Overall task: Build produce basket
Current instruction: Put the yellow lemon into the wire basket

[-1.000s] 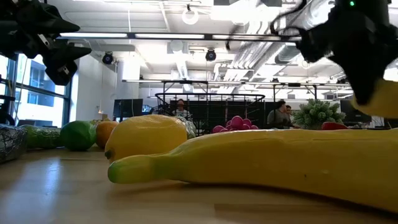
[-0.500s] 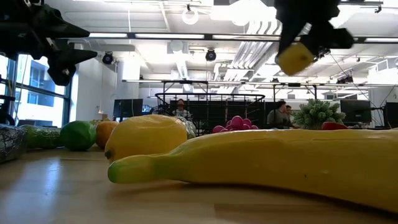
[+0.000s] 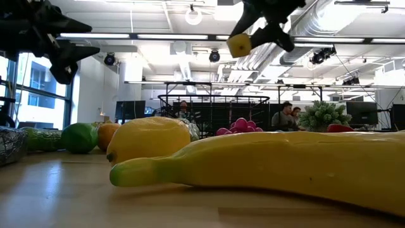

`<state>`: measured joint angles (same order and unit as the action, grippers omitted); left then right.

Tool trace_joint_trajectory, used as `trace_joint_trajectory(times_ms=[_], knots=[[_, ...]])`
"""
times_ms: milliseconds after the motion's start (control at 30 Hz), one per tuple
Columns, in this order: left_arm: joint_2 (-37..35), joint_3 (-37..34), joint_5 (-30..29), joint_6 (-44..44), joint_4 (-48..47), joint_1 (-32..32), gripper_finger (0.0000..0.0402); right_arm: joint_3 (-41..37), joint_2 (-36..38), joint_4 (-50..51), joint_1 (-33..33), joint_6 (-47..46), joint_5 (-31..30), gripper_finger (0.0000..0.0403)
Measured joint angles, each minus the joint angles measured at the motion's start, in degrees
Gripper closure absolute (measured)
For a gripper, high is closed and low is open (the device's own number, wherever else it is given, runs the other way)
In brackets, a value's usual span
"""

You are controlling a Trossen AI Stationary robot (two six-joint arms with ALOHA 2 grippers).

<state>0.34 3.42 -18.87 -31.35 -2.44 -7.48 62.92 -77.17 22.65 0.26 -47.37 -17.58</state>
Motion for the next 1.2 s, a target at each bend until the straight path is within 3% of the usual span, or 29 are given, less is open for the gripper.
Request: trace_joint_trajectory(times_ms=[300,500,667,933,1200], knots=[[0.00,0.00,-5.41,-7.08,0.70,-0.01,0.0208,0.00,0.00,-7.98,-9.27,15.81,0.17,0.0253],[0.02,0.00,-9.41,-7.38,2.24,-0.01,0.0208,0.00,0.00,-11.28,-16.67,25.96,1.63,0.0253],[0.00,0.00,-13.81,-6.08,4.37,-0.01,0.0209,0.00,0.00,-11.28,-23.09,27.40,2.98,0.0253],[0.00,0.00,-20.77,-5.49,5.88,0.01,0.0209,0.02,-3.33,-11.35,-32.48,28.66,14.41,0.0253],[0.02,0.00,-23.11,-4.74,6.91,0.01,0.0209,0.02,-9.75,-11.34,-34.76,33.89,17.46,0.0243]])
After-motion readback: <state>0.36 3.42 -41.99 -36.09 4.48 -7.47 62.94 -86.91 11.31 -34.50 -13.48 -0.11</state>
